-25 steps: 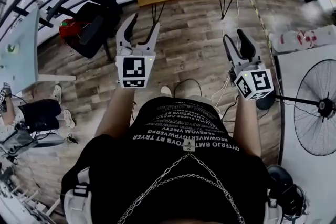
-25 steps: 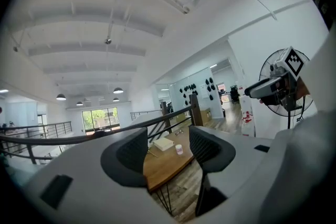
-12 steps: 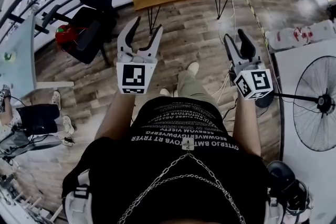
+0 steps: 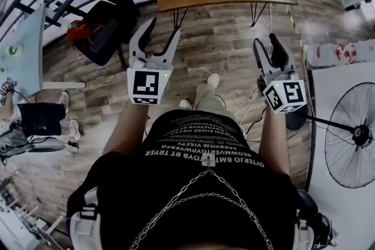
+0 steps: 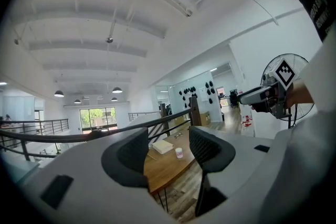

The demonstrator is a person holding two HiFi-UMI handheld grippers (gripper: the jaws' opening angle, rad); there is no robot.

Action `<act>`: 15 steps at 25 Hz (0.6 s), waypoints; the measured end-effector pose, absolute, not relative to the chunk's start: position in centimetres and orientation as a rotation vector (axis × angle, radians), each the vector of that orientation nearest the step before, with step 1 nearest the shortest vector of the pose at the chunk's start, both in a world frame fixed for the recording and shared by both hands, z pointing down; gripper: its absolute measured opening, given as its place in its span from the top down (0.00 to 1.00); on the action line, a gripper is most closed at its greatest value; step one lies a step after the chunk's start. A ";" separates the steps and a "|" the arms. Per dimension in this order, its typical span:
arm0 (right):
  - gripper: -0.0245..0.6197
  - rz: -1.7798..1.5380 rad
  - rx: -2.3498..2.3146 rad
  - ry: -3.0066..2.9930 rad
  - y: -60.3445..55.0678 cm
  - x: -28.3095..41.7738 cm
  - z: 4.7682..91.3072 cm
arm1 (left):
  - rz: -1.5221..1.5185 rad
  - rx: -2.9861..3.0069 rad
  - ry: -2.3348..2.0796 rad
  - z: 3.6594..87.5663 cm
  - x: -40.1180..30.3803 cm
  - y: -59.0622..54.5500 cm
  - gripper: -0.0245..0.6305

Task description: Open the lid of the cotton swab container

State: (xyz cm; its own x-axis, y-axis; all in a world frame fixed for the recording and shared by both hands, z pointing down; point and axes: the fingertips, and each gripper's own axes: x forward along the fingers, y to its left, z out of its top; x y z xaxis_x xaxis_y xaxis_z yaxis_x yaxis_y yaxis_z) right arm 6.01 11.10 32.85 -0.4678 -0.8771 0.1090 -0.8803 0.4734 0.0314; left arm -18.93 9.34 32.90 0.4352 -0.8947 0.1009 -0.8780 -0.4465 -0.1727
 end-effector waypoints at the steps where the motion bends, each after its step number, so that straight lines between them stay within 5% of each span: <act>1: 0.65 0.053 1.555 -2.601 10.7 6.0 33.1 | -0.280 -2.578 1.600 33.0 -18.9 9.1 0.58; 15: 0.64 0.064 1.531 -2.599 4.1 8.4 33.9 | -0.305 -2.593 1.642 34.1 -16.8 3.1 0.58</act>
State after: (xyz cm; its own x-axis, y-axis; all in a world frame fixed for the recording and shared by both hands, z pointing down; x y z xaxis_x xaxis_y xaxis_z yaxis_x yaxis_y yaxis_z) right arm 8.38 4.11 33.86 -0.4792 -0.8682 0.1287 -0.8735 0.4861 0.0271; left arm -16.79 3.11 34.06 0.4140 -0.9000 0.1360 -0.8888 -0.4320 -0.1530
